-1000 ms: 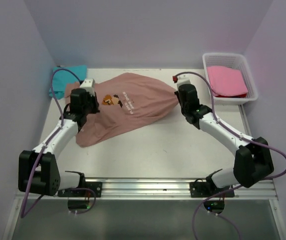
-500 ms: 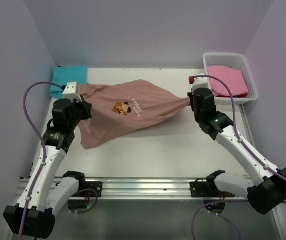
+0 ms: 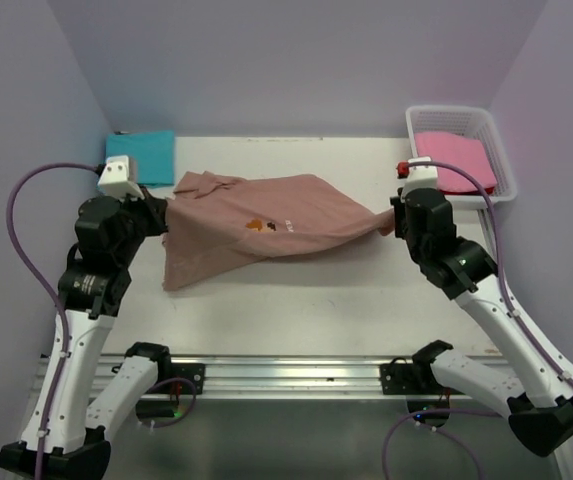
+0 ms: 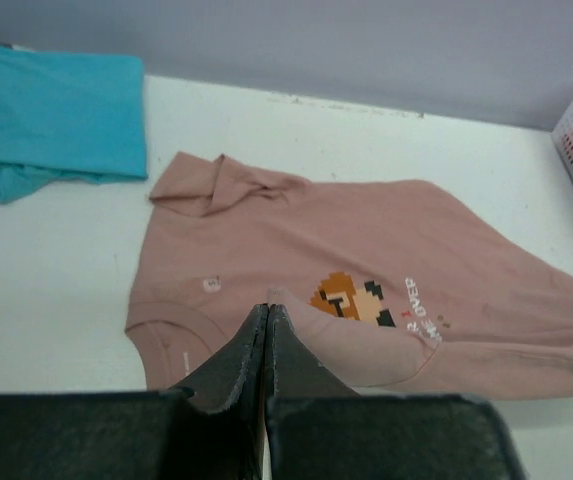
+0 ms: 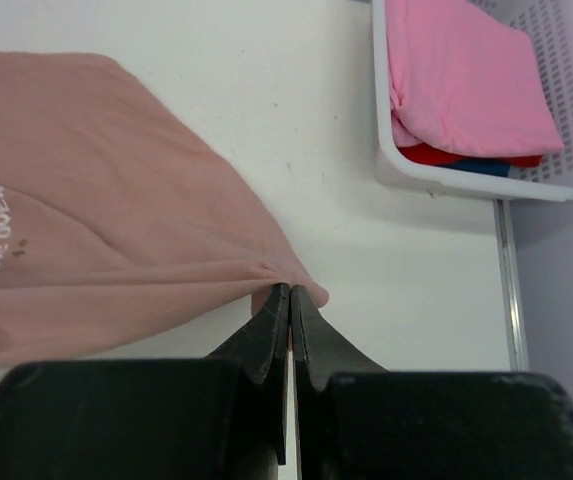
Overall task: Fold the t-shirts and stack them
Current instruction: Flatten out the tshirt
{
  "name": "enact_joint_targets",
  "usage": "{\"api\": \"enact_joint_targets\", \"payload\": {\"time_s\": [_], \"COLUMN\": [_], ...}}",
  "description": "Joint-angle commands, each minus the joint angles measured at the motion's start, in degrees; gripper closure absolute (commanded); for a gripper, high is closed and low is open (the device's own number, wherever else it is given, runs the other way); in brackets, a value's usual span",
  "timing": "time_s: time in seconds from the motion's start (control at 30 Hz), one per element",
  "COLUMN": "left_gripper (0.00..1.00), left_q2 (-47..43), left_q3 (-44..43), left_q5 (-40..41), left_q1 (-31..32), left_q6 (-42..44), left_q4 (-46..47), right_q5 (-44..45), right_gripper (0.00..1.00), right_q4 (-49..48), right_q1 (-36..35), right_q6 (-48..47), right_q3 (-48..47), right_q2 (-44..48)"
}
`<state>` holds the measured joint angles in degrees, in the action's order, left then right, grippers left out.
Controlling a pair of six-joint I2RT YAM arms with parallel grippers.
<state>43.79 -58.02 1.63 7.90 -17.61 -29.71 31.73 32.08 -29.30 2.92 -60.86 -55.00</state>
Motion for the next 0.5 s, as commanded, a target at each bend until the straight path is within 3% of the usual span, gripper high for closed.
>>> {"api": "enact_joint_targets", "payload": {"time_s": [0.0, 0.2, 0.47], "left_gripper": [1.0, 1.0, 1.0], "left_q2": [-0.46, -1.86, -9.25], "left_q3": [-8.85, -17.39, -23.09], "left_q5": [2.85, -1.09, -5.32], "left_q1": [0.1, 0.1, 0.1], "left_q6": [2.31, 6.44, 9.87], "left_q4": [3.87, 9.67, 8.19], "right_q5": [-3.07, -12.82, -14.58], "right_gripper": [1.0, 1.0, 1.0], "right_q4": [-7.97, -30.82, -34.98], "right_q1": [-0.14, -0.14, -0.14], "right_q6": [-0.71, -9.67, -15.92], "right_q3": [-2.69, 4.25, 3.91], "right_q2": [4.81, 15.25, 21.69]}}
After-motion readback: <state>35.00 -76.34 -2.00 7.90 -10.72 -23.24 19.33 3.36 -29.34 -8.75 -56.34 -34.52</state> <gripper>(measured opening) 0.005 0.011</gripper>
